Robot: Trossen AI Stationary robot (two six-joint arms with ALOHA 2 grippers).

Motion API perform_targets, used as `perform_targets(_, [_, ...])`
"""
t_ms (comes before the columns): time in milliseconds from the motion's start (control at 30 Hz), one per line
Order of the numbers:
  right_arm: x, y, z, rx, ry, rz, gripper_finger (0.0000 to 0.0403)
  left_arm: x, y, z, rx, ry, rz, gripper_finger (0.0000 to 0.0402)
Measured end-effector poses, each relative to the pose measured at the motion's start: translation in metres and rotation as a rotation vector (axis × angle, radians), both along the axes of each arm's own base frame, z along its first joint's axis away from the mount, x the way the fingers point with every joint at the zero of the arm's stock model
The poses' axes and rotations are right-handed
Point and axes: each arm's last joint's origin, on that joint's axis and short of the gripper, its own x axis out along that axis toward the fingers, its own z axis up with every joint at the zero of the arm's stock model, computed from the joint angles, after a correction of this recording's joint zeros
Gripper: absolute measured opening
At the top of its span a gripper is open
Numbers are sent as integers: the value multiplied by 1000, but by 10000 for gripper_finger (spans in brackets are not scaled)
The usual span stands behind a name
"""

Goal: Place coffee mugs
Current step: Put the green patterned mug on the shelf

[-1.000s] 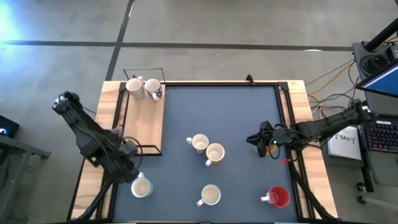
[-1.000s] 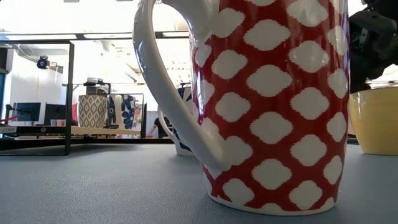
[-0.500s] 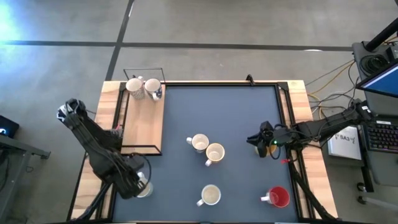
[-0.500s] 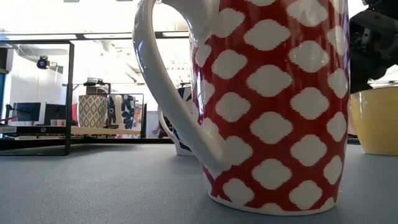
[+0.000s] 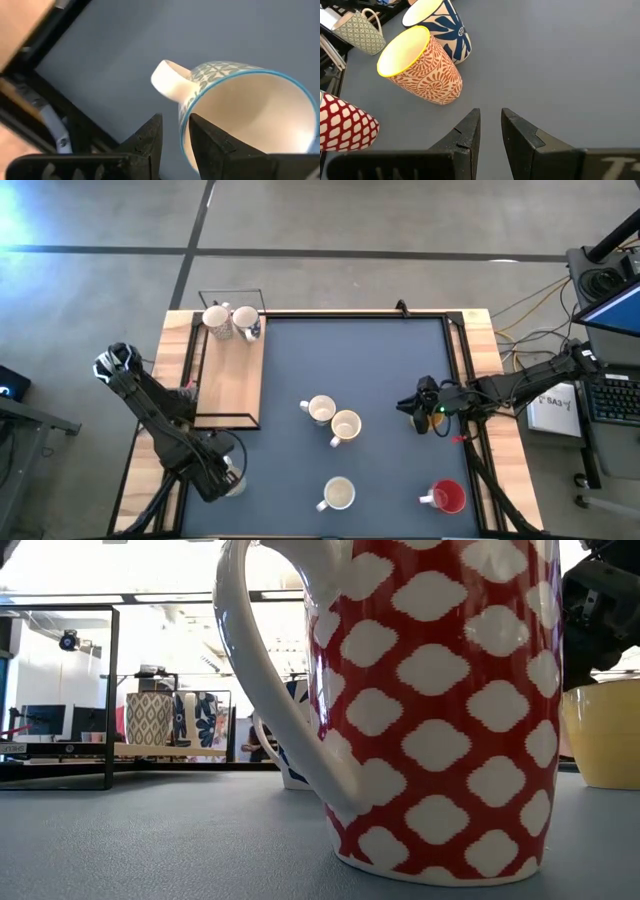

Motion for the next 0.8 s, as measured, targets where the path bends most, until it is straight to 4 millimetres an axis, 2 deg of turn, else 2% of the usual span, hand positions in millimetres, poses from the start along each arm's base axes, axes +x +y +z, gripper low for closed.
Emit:
perform_targets(167, [0, 0, 0, 0, 0, 0, 68, 1, 0, -18, -28, -23, 15, 77])
perform_targets(300, [0, 0, 0, -1, -1, 0, 68, 2, 0, -21, -37, -35, 46, 66])
perform_targets(467, [0, 0, 0, -1, -1, 0, 68, 5, -1, -19, -44, -63, 60, 11])
perform_targets(600, [0, 0, 0, -1, -2, 0, 68, 12, -5, -14, -85, -129, 65, 10])
perform_targets(800, [0, 0, 0, 0, -3, 0, 68, 29, -8, 8, -82, -296, 13, 7])
